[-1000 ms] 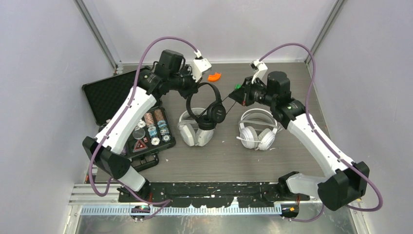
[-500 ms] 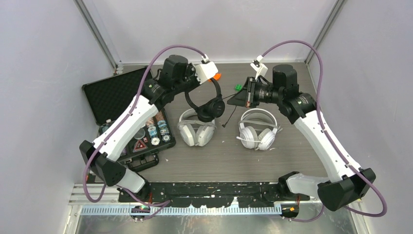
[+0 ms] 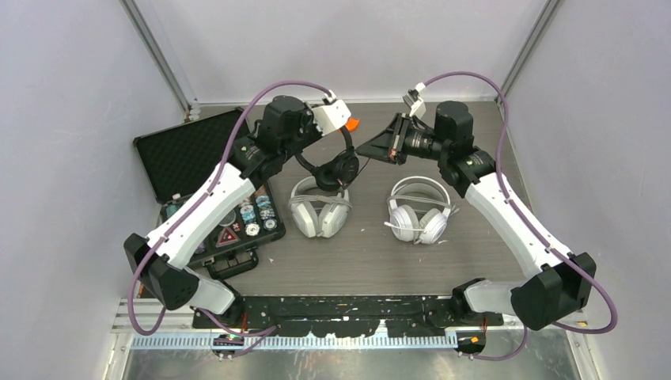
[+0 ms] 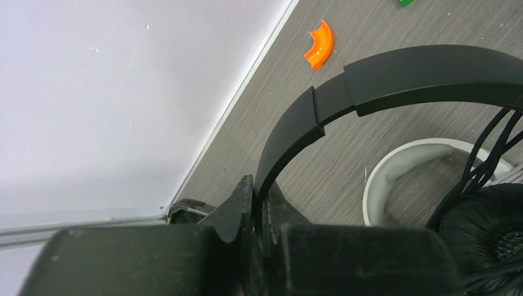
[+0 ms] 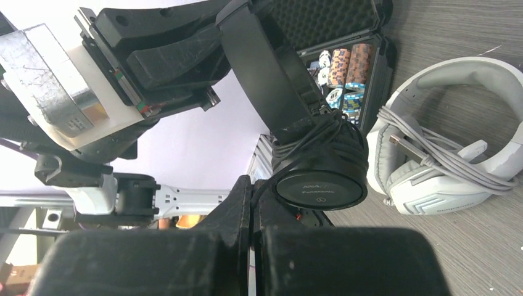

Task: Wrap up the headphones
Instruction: Wrap the headphones cable around the headphones.

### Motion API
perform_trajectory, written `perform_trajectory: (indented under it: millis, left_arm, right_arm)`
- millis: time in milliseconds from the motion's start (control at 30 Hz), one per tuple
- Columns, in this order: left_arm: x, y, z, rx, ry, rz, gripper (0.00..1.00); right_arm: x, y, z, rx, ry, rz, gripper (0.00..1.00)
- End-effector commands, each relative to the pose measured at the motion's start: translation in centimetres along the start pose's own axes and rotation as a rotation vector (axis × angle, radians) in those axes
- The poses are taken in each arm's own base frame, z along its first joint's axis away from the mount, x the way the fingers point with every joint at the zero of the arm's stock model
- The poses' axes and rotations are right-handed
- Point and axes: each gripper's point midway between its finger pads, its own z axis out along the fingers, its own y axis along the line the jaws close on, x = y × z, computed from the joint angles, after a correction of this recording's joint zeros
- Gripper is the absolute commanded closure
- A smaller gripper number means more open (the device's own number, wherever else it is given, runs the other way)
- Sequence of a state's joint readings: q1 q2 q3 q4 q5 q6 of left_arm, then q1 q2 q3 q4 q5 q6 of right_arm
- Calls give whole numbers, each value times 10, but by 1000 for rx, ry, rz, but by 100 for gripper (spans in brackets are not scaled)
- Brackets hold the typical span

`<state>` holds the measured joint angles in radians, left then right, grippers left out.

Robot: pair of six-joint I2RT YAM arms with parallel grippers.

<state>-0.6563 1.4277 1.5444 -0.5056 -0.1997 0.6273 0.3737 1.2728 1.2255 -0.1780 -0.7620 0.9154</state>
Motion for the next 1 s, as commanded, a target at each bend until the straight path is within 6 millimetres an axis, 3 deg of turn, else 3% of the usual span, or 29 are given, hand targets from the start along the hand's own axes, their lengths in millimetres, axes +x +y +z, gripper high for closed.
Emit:
perform_trajectory:
  millis: [0, 200, 400, 600, 967]
  left_arm:
    - [12, 16, -1, -88, 92, -34, 100]
    - [12, 20, 0, -117, 157, -157, 100]
    - [9, 15, -1, -107, 226, -296, 100]
    - [2, 17, -7, -176, 229, -493, 100]
    - [4, 26, -17, -298, 268, -710, 100]
  right_arm:
    - [-21, 31, 4, -67, -96, -52, 99]
    - [-12, 35, 28, -41, -58, -63, 98]
    - [1, 22, 37, 151, -46, -165, 93]
    - [-8, 6, 41, 246, -89, -169, 92]
    - [-18, 5, 44, 305, -152, -197, 88]
